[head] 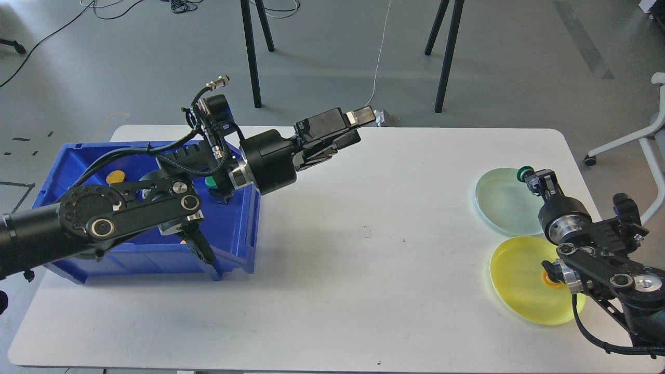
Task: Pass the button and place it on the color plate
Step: 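Lower the green button onto the pale green plate with the right gripper, then open the right gripper and lift it off the plate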
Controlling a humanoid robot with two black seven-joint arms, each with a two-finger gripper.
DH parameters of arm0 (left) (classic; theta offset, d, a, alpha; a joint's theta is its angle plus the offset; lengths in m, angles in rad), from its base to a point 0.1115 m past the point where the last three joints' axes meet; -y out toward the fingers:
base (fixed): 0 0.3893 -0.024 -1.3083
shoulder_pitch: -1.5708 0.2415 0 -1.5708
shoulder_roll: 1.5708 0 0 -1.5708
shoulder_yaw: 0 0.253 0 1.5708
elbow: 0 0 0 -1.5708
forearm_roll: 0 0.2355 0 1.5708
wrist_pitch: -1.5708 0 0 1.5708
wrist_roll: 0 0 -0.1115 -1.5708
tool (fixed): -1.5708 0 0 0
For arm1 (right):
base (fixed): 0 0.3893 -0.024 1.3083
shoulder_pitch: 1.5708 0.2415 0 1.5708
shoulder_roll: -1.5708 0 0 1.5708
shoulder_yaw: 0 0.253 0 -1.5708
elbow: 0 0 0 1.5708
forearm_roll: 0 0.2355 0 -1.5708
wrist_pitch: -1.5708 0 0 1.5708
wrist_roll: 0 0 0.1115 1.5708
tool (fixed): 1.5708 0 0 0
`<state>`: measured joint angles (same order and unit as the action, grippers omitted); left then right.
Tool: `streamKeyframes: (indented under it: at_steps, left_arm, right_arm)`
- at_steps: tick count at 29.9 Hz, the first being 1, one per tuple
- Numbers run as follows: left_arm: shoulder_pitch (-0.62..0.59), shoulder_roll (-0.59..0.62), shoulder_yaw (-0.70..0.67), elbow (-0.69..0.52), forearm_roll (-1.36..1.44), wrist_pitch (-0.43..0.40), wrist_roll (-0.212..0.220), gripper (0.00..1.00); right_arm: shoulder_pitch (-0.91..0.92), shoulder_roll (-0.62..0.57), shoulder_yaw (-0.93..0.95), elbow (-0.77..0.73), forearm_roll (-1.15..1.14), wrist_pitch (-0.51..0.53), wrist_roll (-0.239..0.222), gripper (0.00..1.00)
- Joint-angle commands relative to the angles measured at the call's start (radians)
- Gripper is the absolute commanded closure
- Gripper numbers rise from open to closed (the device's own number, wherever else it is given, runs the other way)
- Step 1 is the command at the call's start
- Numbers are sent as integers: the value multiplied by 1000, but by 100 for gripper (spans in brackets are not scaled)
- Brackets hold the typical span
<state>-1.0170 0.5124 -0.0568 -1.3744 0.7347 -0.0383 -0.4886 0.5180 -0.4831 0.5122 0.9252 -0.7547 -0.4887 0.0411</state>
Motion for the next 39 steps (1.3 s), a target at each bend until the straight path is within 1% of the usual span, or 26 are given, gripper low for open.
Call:
streamKeyframes:
  at_steps: [1, 2, 3, 4, 5, 8, 9, 11, 13, 14, 15, 16, 17, 24, 27, 29, 31, 33, 34, 38, 39]
  left_arm:
    - [0, 0, 0, 0, 0, 0, 0, 11]
    - [0, 0, 0, 0, 0, 0, 0, 11]
    - [0, 0, 0, 0, 0, 0, 0, 11]
    - [1, 0, -3, 0, 0, 0, 0, 11]
    - [3, 0, -8, 0, 0, 0, 0, 11]
    - [6, 0, -12, 0, 0, 0, 0, 10]
    - [6, 0, -12, 0, 0, 0, 0, 11]
    - [6, 0, -12, 0, 0, 0, 0, 11]
    - [6, 0, -12, 0, 0, 0, 0, 10]
    - [6, 0, -12, 0, 0, 0, 0, 11]
    - [6, 0, -12, 0, 0, 0, 0, 10]
    - [6, 0, -12, 0, 0, 0, 0, 11]
    - [6, 0, -12, 0, 0, 0, 0, 10]
    - [8, 0, -12, 0, 0, 0, 0, 10]
    - [8, 0, -18, 0, -1, 1, 0, 10]
    - [20, 3, -58, 5, -33, 0, 0, 10]
    - [60, 9, -124, 21, -134, -5, 0, 8]
    - [103, 18, -204, 31, -249, -46, 0, 5]
    - [124, 27, -245, 31, -300, -104, 0, 4]
    - [242, 70, -394, 38, -431, -415, 0, 2]
    - [273, 74, -432, 40, -445, -450, 0, 1]
  right_arm:
    - [-6, -3, -15, 21, 0, 0, -3, 53]
    - [-7, -3, -18, 29, 0, 0, -7, 78]
    - [-9, -2, -18, 29, -2, 0, -13, 89]
    - [-10, -3, -18, 32, 0, 0, -21, 92]
    - [-10, -3, -20, 37, 0, 0, -23, 99]
    - [-19, -3, -20, 41, 0, 0, -24, 100]
    - [-20, -3, -18, 41, 0, 0, -23, 97]
    - [-20, -3, -9, 41, 0, 0, -18, 70]
    - [-20, 0, -4, 40, 0, 0, -17, 52]
    - [-20, 0, -4, 40, 0, 0, -15, 46]
    - [-20, 0, -3, 40, 0, 0, -15, 32]
    - [-20, 0, -3, 40, 0, 0, -15, 6]
    - [-20, 0, -1, 40, 0, 0, -17, 1]
    - [-18, -3, 6, 46, 0, 0, -17, 1]
    - [-18, -9, 110, 125, 8, 0, -23, 1]
    - [-20, -31, 251, 208, 91, 15, -24, 1]
    - [-18, -55, 369, 283, 245, 181, -24, 1]
    - [-19, -83, 478, 345, 410, 380, -23, 1]
    - [-20, -97, 521, 366, 495, 482, -21, 1]
    - [-42, -126, 583, 353, 801, 857, -15, 1]
    - [-49, -126, 583, 334, 852, 925, -15, 1]
